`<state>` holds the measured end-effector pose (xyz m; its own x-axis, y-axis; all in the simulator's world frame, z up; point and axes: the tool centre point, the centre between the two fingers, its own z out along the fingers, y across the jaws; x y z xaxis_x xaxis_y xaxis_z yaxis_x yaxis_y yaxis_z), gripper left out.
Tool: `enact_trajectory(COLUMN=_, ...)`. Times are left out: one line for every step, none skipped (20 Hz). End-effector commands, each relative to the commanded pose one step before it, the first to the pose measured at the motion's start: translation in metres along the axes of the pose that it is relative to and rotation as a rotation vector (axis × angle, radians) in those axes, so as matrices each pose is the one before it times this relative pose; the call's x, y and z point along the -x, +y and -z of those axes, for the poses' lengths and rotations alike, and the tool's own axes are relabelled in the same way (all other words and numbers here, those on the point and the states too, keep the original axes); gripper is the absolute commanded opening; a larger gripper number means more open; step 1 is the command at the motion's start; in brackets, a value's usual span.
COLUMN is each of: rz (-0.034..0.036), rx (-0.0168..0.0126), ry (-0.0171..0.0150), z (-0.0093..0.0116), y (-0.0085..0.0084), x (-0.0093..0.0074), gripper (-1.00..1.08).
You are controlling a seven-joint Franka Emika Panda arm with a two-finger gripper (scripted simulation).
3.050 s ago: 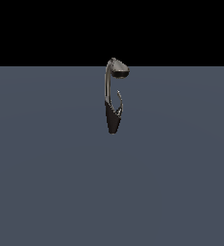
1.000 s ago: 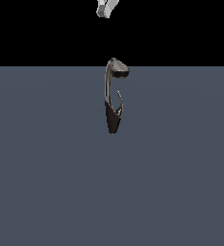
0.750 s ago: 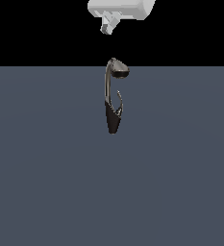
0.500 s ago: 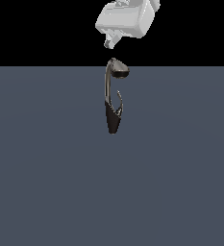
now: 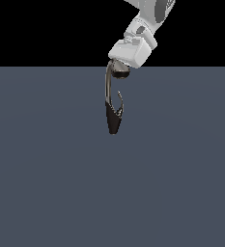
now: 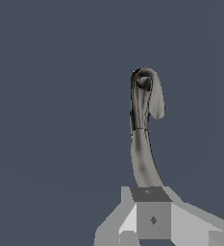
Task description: Turn on the faucet by rotating a designated handle.
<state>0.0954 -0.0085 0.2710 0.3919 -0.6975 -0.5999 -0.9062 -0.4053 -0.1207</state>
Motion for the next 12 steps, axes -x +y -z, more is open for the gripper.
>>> enact_trajectory(rz=-0.05922, rx=-0.01646, ry=-0.0277, z=-0.01185, y=-0.00535, x=-0.01928, gripper=-1.0)
enact_trajectory(rz=-0.02139, rx=-0.00559, ry=-0.01, z=-0.00431, y=-0.00196, x=-0.00701, gripper=-1.0)
enact_trajectory(rz=-0.02023, rx=-0.00519, ry=-0.00945, z=-0.00408, y=-0.00184, x=-0.00664, gripper=-1.0)
enact_trajectory(rz=-0.01905, rx=-0.0048, ry=-0.0089, z=-0.00385, y=-0.00172, x=-0.00626, gripper=-1.0)
enact_trajectory(rz=-0.01785, rx=-0.00443, ry=-0.00834, z=-0.00361, y=-0.00161, x=-0.00587, gripper=-1.0)
enact_trajectory(rz=-0.01664, rx=-0.00406, ry=-0.00777, z=-0.00337, y=-0.0015, x=-0.00548, gripper=-1.0)
enact_trajectory(rz=-0.01544, rx=-0.00372, ry=-0.00721, z=-0.00313, y=-0.00138, x=-0.00509, gripper=-1.0)
enact_trajectory(rz=-0.01422, rx=-0.00338, ry=-0.00663, z=-0.00288, y=-0.00127, x=-0.00469, gripper=-1.0)
enact_trajectory(rz=-0.013, rx=-0.00305, ry=-0.00606, z=-0.00264, y=-0.00116, x=-0.00429, gripper=-1.0)
enact_trajectory(rz=-0.01178, rx=-0.00273, ry=-0.00549, z=-0.00239, y=-0.00105, x=-0.00389, gripper=-1.0)
enact_trajectory(rz=-0.01056, rx=-0.00242, ry=-0.00492, z=-0.00213, y=-0.00094, x=-0.0035, gripper=-1.0)
enact_trajectory(rz=-0.00932, rx=-0.00212, ry=-0.00434, z=-0.00189, y=-0.00083, x=-0.00308, gripper=-1.0)
